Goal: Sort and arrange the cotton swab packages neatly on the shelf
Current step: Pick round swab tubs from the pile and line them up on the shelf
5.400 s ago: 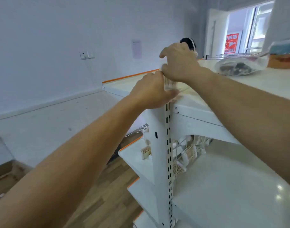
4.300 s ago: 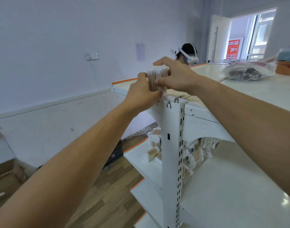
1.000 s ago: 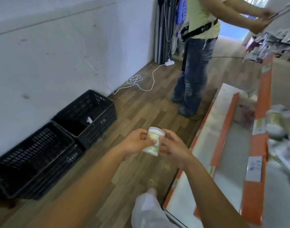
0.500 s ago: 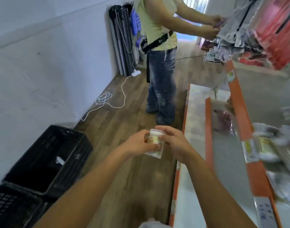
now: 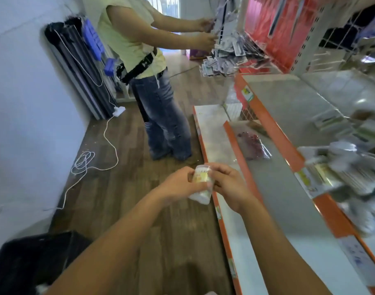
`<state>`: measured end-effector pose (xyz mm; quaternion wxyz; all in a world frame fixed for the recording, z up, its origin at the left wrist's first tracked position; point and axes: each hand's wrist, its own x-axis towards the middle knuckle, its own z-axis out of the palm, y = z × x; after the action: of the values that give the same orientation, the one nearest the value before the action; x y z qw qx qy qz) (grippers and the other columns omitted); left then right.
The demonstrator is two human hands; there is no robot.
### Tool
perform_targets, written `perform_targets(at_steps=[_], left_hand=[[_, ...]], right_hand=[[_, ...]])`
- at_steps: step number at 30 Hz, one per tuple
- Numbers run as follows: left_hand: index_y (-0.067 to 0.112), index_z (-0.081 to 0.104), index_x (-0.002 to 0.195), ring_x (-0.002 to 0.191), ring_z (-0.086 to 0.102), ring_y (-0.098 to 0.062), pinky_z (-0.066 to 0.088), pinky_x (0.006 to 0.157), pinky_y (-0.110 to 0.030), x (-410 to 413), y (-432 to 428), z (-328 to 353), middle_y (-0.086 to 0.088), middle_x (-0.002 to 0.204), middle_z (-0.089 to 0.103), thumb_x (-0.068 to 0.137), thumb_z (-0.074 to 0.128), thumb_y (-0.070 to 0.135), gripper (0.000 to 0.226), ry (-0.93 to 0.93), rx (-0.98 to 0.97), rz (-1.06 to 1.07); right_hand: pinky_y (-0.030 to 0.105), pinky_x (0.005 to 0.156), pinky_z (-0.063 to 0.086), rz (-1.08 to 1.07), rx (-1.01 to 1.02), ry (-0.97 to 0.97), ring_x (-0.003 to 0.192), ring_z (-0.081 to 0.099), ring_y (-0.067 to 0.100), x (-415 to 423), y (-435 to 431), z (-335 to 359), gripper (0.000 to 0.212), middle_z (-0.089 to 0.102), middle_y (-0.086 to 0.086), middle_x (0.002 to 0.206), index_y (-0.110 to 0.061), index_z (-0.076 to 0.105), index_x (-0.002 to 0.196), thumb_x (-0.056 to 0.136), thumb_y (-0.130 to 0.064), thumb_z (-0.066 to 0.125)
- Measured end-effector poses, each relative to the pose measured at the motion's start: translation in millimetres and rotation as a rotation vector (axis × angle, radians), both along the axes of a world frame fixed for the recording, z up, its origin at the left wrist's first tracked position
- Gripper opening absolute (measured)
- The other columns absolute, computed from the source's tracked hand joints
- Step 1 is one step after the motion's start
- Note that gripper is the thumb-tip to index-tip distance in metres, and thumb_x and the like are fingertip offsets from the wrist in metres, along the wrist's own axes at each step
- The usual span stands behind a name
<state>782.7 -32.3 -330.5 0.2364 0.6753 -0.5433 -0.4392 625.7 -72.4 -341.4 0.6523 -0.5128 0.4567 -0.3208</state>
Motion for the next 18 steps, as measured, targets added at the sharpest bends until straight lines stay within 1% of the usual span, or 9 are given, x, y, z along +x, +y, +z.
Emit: perform_targets(at_steps=[2, 5, 7, 9, 11, 13, 16, 17, 18], left_hand=[[0.026, 0.056, 0.1, 0.077, 0.063, -0.005, 0.054, 0.065, -0.022, 5.9, -7.2, 0.7, 0.008, 0.09, 0.065, 0.073, 0.073, 0.053, 0.041, 0.021, -0.011, -0.045], [0.024, 0.055, 0.108, 0.081, 0.063, -0.005, 0.052, 0.064, -0.019, 9.4, -15.7, -2.0, 0.008, 0.094, 0.064, 0.076, 0.073, 0.049, 0.044, 0.053, -0.011, -0.109], [0.021, 0.054, 0.112, 0.076, 0.061, -0.001, 0.045, 0.055, -0.011, 8.8, -21.5, -7.9, 0.01, 0.091, 0.062, 0.077, 0.074, 0.045, 0.047, 0.106, -0.009, -0.141], [0.018, 0.055, 0.112, 0.07, 0.059, 0.002, 0.041, 0.051, -0.008, 7.1, -28.2, -12.4, 0.011, 0.087, 0.061, 0.077, 0.075, 0.04, 0.045, 0.156, -0.015, -0.162], [0.02, 0.056, 0.112, 0.072, 0.061, 0.003, 0.043, 0.055, -0.009, 5.7, -39.9, -17.0, 0.011, 0.089, 0.063, 0.076, 0.076, 0.041, 0.046, 0.167, -0.022, -0.205], [0.028, 0.056, 0.109, 0.078, 0.064, 0.003, 0.049, 0.062, -0.014, 4.0, -53.9, -19.8, 0.012, 0.094, 0.066, 0.073, 0.077, 0.044, 0.045, 0.174, -0.023, -0.237], [0.028, 0.056, 0.113, 0.088, 0.066, -0.006, 0.057, 0.078, -0.031, 0.4, -81.5, -22.5, 0.008, 0.101, 0.068, 0.063, 0.078, 0.056, 0.061, 0.169, -0.033, -0.236], [0.027, 0.056, 0.114, 0.09, 0.066, -0.007, 0.057, 0.08, -0.032, -0.5, -91.1, -22.3, 0.008, 0.102, 0.067, 0.062, 0.078, 0.056, 0.063, 0.16, -0.044, -0.237], [0.027, 0.055, 0.114, 0.09, 0.065, -0.007, 0.056, 0.079, -0.03, -0.7, -101.9, -21.5, 0.008, 0.103, 0.066, 0.065, 0.078, 0.053, 0.061, 0.149, -0.057, -0.232]], right_hand=[[0.036, 0.078, 0.056, -0.066, 0.008, -0.028, 0.1, 0.065, 0.027, 5.7, -0.9, -0.8, 0.022, 0.069, 0.009, 0.105, -0.016, 0.071, 0.103, 0.091, -0.008, 0.054], [0.032, 0.07, 0.056, -0.191, 0.033, -0.081, 0.097, 0.066, 0.029, 10.9, 0.8, -3.4, 0.02, 0.068, 0.013, 0.106, -0.009, 0.068, 0.105, 0.09, -0.004, 0.055], [0.035, 0.072, 0.057, -0.272, 0.038, -0.105, 0.094, 0.066, 0.03, 10.3, 2.0, -6.3, 0.018, 0.068, 0.014, 0.104, -0.006, 0.065, 0.106, 0.09, -0.005, 0.056], [0.036, 0.073, 0.057, -0.334, 0.038, -0.113, 0.09, 0.067, 0.028, 7.8, 1.3, -8.0, 0.015, 0.069, 0.013, 0.098, -0.004, 0.064, 0.104, 0.089, -0.006, 0.059], [0.033, 0.069, 0.056, -0.381, 0.051, -0.129, 0.085, 0.067, 0.025, 4.5, -4.2, -8.9, 0.012, 0.068, 0.011, 0.095, -0.005, 0.063, 0.1, 0.088, -0.005, 0.061], [0.034, 0.07, 0.057, -0.42, 0.055, -0.136, 0.084, 0.066, 0.025, 0.9, -13.7, -10.4, 0.014, 0.067, 0.012, 0.095, -0.004, 0.062, 0.101, 0.087, -0.004, 0.061], [0.03, 0.068, 0.057, -0.478, 0.05, -0.18, 0.083, 0.065, 0.027, -1.3, -36.9, -12.4, 0.021, 0.065, 0.017, 0.098, 0.002, 0.06, 0.106, 0.086, -0.002, 0.062], [0.03, 0.067, 0.057, -0.498, 0.051, -0.188, 0.085, 0.065, 0.028, -1.2, -46.9, -13.4, 0.023, 0.065, 0.019, 0.1, 0.002, 0.059, 0.108, 0.085, -0.002, 0.063], [0.03, 0.067, 0.057, -0.519, 0.052, -0.199, 0.086, 0.065, 0.029, 0.1, -57.8, -13.3, 0.025, 0.065, 0.02, 0.103, 0.002, 0.059, 0.109, 0.085, -0.002, 0.063]])
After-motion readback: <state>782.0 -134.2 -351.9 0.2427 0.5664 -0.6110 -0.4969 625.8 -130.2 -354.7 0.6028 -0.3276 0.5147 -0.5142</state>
